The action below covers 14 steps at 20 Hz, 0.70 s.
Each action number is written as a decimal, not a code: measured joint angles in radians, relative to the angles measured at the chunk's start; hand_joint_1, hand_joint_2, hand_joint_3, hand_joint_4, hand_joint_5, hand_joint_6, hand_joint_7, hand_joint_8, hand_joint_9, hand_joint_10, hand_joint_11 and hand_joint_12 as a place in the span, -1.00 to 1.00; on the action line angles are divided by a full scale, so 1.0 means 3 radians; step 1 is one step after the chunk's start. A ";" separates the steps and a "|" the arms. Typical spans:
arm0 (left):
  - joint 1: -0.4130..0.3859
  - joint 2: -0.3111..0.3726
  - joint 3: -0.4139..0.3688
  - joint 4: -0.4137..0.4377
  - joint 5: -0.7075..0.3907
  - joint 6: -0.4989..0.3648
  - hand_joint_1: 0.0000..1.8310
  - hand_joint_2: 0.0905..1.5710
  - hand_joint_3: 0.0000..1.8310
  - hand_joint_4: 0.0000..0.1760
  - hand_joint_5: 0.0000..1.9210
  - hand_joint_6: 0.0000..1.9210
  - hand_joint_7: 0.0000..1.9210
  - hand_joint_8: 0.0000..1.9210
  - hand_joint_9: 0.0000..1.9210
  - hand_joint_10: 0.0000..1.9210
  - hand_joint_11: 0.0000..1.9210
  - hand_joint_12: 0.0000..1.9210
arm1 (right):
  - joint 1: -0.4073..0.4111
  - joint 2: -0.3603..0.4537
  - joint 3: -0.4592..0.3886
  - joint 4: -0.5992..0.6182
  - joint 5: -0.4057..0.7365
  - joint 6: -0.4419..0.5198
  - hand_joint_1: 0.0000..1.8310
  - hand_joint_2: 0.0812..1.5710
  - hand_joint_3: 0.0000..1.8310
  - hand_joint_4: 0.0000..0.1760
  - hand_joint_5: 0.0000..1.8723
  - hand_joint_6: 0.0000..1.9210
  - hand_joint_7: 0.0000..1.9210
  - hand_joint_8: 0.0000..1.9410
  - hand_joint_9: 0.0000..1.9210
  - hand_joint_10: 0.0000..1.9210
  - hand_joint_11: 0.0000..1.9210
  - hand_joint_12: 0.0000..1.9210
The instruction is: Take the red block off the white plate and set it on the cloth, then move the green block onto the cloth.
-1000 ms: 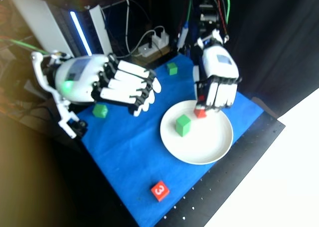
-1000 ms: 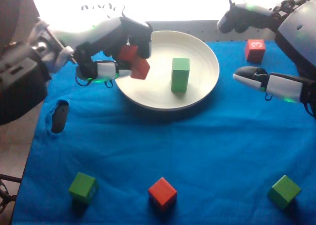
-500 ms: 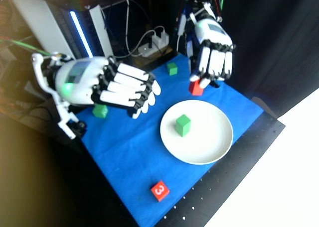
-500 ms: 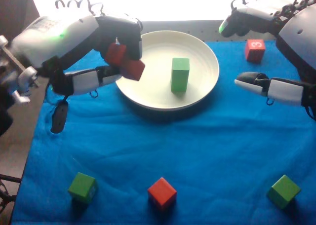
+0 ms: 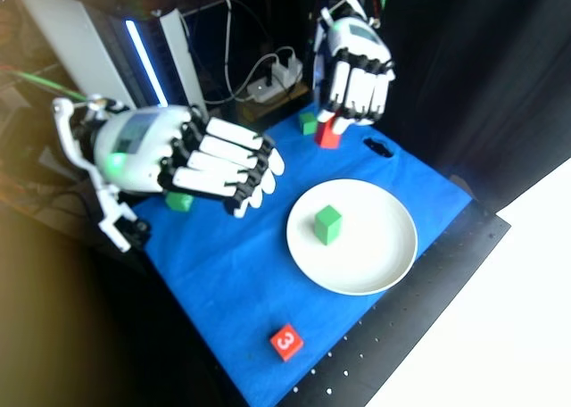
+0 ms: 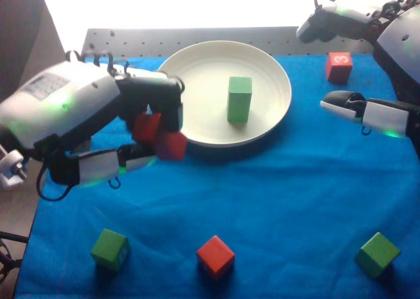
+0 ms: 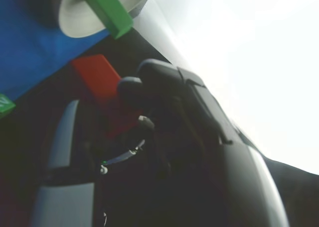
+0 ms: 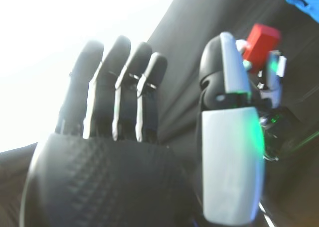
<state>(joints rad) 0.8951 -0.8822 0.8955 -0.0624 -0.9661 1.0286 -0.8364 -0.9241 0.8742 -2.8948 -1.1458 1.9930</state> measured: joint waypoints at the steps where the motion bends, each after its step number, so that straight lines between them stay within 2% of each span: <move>1: 0.0038 0.0000 -0.0013 -0.0011 0.0001 -0.0014 0.45 0.56 -1.00 -1.00 -0.33 0.40 -0.27 0.43 -0.20 0.58 -0.39 0.59 | 0.0000 0.0000 -0.0003 0.0000 0.0000 0.0000 0.31 0.17 -1.00 -1.00 -0.52 -0.15 -0.46 -0.09 -0.55 0.21 -0.71 0.72; 4: 0.0094 -0.0001 -0.0019 -0.0024 0.0058 -0.0066 0.45 0.57 -1.00 -1.00 -0.36 0.49 -0.30 0.43 -0.21 0.58 -0.40 0.59 | 0.0000 0.0003 -0.0003 0.0005 0.0000 0.0000 0.34 0.18 -1.00 -1.00 -0.52 -0.14 -0.48 -0.09 -0.58 0.23 -0.75 0.75; 5: 0.0100 -0.0001 -0.0019 -0.0024 0.0067 -0.0075 0.43 0.58 -1.00 -1.00 -0.37 0.40 -0.29 0.46 -0.21 0.67 -0.40 0.74 | 0.0000 0.0011 -0.0010 0.0005 0.0000 0.0000 0.35 0.18 -1.00 -1.00 -0.52 -0.13 -0.47 -0.07 -0.57 0.25 -0.72 0.74; 6: 0.0108 -0.0001 -0.0019 -0.0025 0.0071 -0.0089 0.43 0.58 -1.00 -1.00 -0.37 0.40 -0.29 0.46 -0.21 0.67 -0.40 0.74 | 0.0000 0.0014 -0.0010 0.0004 0.0000 0.0000 0.35 0.18 -1.00 -1.00 -0.52 -0.13 -0.47 -0.07 -0.57 0.25 -0.72 0.74; 7: 0.0116 -0.0005 -0.0019 -0.0025 0.0071 -0.0099 0.10 0.62 -1.00 -1.00 -0.33 0.52 -0.38 0.01 -0.47 0.09 -0.67 0.62 | 0.0000 0.0015 -0.0009 0.0019 -0.0003 0.0000 0.35 0.18 -1.00 -1.00 -0.52 -0.13 -0.47 -0.08 -0.56 0.22 -0.70 0.72; 8: 0.0116 -0.0019 -0.0019 -0.0029 0.0071 -0.0100 0.05 0.60 -1.00 -0.98 -0.30 0.51 -0.38 -0.28 -0.47 -0.10 -0.74 0.56 | 0.0000 0.0015 -0.0009 0.0028 0.0000 0.0000 0.35 0.18 -1.00 -1.00 -0.52 -0.13 -0.47 -0.10 -0.57 0.21 -0.72 0.73; 9: 0.0126 -0.0025 -0.0019 -0.0028 0.0065 -0.0102 0.05 0.60 -1.00 -0.98 -0.30 0.51 -0.38 -0.28 -0.47 -0.10 -0.74 0.56 | 0.0000 0.0014 -0.0009 0.0027 0.0000 0.0000 0.35 0.18 -1.00 -1.00 -0.52 -0.13 -0.47 -0.10 -0.57 0.21 -0.72 0.73; 10: 0.0126 -0.0042 -0.0019 -0.0031 0.0070 -0.0104 0.01 0.51 -1.00 -1.00 -0.47 -0.10 -0.39 -0.43 -0.49 -0.22 -0.81 0.51 | 0.0000 0.0014 -0.0010 0.0022 -0.0001 0.0000 0.36 0.18 -1.00 -1.00 -0.52 -0.14 -0.47 -0.11 -0.57 0.21 -0.73 0.73; 11: 0.0126 -0.0047 -0.0019 -0.0034 0.0076 -0.0103 -0.07 0.48 -1.00 -1.00 -0.48 -0.42 -0.40 -0.61 -0.53 -0.36 -0.91 0.48 | 0.0000 0.0014 -0.0010 0.0023 0.0000 0.0000 0.37 0.18 -1.00 -1.00 -0.52 -0.14 -0.47 -0.10 -0.57 0.22 -0.75 0.76; 12: 0.0126 -0.0046 -0.0019 -0.0031 0.0070 -0.0106 -0.17 0.44 -1.00 -1.00 -0.51 -0.64 -0.43 -0.85 -0.60 -0.47 -1.00 0.44 | 0.0000 0.0014 -0.0009 0.0023 0.0000 0.0000 0.39 0.18 -1.00 -1.00 -0.54 -0.10 -0.48 -0.03 -0.57 0.28 -0.72 0.76; 14: 0.0126 -0.0046 -0.0019 -0.0047 0.0065 -0.0106 -0.19 0.42 -1.00 -1.00 -0.51 -0.75 -0.45 -0.95 -0.66 -0.41 -1.00 0.45 | 0.0000 0.0014 -0.0009 0.0027 -0.0001 0.0000 0.38 0.21 -1.00 -1.00 -0.56 -0.05 -0.50 0.02 -0.58 0.31 -0.73 0.78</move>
<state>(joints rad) 0.9329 -0.8959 0.8898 -0.0765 -0.9466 0.9970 -0.8364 -0.9199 0.8715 -2.8868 -1.1461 1.9930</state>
